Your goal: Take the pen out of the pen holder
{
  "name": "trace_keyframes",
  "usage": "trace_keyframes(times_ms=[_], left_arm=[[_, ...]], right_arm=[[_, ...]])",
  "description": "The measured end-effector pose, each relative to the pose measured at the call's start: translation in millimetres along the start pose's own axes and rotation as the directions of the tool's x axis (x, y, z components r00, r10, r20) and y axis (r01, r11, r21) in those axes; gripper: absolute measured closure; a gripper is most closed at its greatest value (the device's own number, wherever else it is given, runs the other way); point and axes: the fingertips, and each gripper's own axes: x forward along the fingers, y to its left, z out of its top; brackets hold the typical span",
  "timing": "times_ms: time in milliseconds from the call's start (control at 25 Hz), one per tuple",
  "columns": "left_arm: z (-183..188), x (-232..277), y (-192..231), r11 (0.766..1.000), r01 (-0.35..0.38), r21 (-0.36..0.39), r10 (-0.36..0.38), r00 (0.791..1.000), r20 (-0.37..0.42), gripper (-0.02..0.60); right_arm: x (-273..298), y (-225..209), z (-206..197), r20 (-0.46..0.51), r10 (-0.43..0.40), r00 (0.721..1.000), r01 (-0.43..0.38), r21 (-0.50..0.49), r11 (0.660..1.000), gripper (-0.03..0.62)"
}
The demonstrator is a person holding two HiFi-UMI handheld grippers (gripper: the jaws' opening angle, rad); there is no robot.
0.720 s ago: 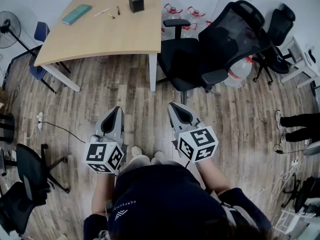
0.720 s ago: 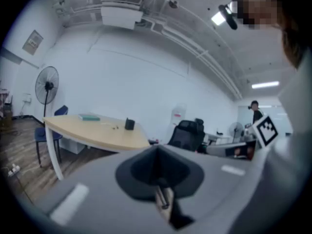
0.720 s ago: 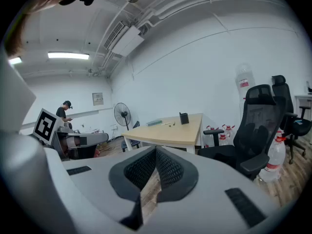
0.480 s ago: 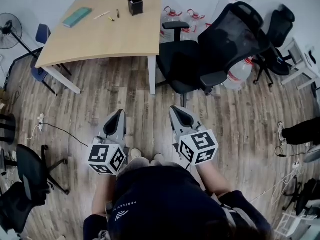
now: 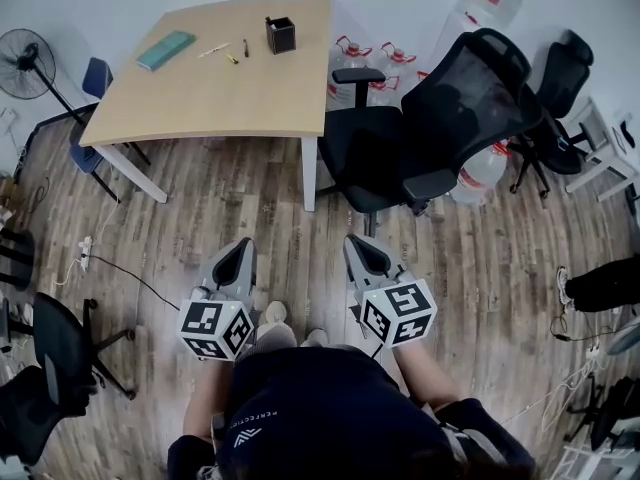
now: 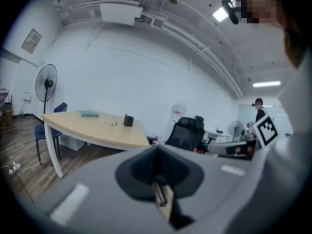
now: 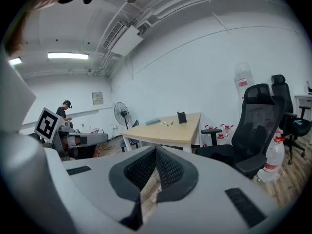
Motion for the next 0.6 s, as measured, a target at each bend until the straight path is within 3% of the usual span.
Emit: trace_keyframes(times_ms=[200,600], left_arm=[[1,14,4,0.999,0.052,0.008,-0.051,0.998,-0.038,0.578],[26,68,50,0.989,0.142,0.027,-0.142,0.99,-0.022,0.578]], right_arm=[[19,5,-2,-0.019,0.01,1.0,-0.01,-0.002,1.0,0.592],[87,-4,17,-0.047,-0.025,0.999,0.025,-0.013,1.0,0.592]])
